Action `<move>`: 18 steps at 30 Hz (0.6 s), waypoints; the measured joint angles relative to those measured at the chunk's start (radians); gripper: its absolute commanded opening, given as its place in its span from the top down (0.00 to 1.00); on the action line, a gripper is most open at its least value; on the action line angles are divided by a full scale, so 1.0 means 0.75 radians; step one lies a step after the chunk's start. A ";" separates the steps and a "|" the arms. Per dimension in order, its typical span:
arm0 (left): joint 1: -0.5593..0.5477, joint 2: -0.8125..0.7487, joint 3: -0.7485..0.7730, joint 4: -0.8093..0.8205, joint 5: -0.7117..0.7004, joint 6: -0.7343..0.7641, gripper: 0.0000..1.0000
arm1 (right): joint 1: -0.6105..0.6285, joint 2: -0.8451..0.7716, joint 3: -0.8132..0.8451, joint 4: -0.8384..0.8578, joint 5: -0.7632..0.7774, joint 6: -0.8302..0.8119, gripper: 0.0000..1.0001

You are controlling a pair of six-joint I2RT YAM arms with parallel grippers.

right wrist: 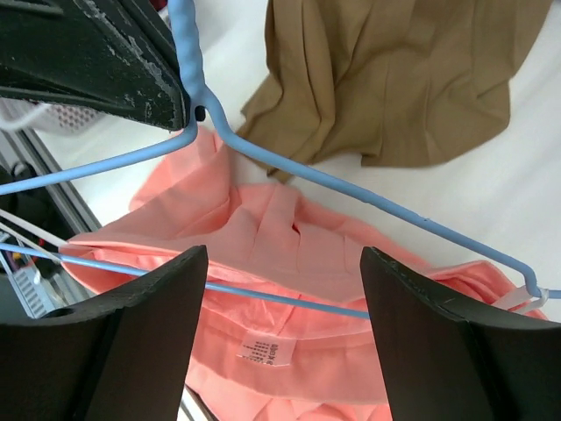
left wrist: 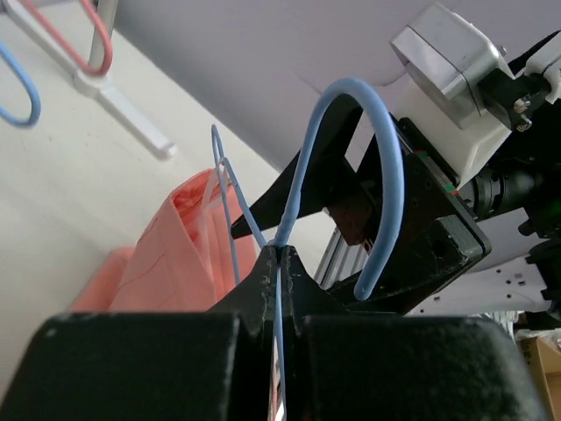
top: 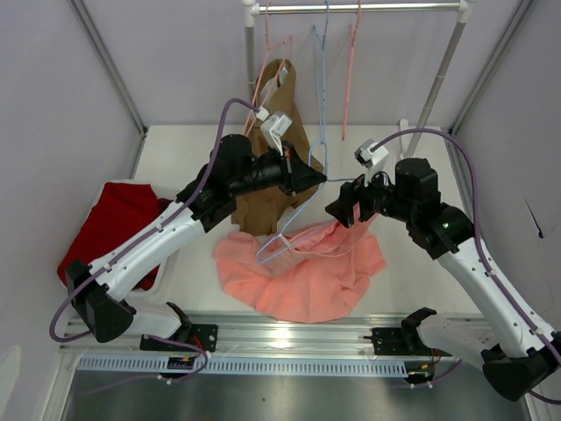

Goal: Place the skirt on the hanger

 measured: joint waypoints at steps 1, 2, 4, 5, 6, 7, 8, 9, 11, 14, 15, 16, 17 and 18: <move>0.002 -0.006 -0.025 0.000 0.004 0.004 1.00 | 0.001 -0.006 -0.021 0.005 0.000 -0.006 0.22; 0.004 -0.007 -0.043 0.001 0.011 0.005 1.00 | 0.001 -0.014 -0.038 0.005 0.000 -0.012 0.21; 0.009 -0.008 -0.080 0.001 0.025 0.007 1.00 | 0.001 -0.041 -0.043 0.008 -0.006 -0.022 0.21; 0.012 -0.008 -0.098 0.000 0.028 0.007 1.00 | 0.001 -0.057 -0.043 0.013 -0.011 -0.027 0.21; 0.014 -0.008 -0.113 0.001 0.032 0.008 1.00 | 0.001 -0.080 -0.040 0.014 -0.021 -0.032 0.21; 0.016 -0.009 -0.128 0.002 0.034 0.008 1.00 | 0.001 -0.101 -0.037 0.014 -0.034 -0.035 0.21; 0.017 -0.009 -0.143 0.004 0.036 0.008 1.00 | 0.002 -0.124 -0.031 0.013 -0.053 -0.041 0.21; 0.018 -0.010 -0.154 0.005 0.038 0.008 1.00 | 0.002 -0.137 -0.025 0.013 -0.065 -0.043 0.20; 0.019 -0.016 -0.187 0.019 0.046 0.007 1.00 | 0.004 -0.169 -0.021 0.015 -0.090 -0.054 0.19; 0.019 -0.025 -0.235 0.043 0.062 0.006 1.00 | 0.004 -0.182 -0.021 0.014 -0.121 -0.085 0.18; 0.019 -0.026 -0.247 0.052 0.065 0.005 1.00 | 0.002 -0.177 -0.021 0.014 -0.134 -0.094 0.18; 0.019 -0.028 -0.260 0.063 0.069 0.005 1.00 | -0.003 -0.163 -0.021 0.014 -0.153 -0.104 0.18; 0.019 -0.031 -0.274 0.074 0.072 0.005 1.00 | -0.015 -0.142 -0.021 0.015 -0.186 -0.116 0.18; 0.019 -0.033 -0.287 0.085 0.077 0.004 1.00 | -0.040 -0.118 -0.021 0.016 -0.235 -0.124 0.18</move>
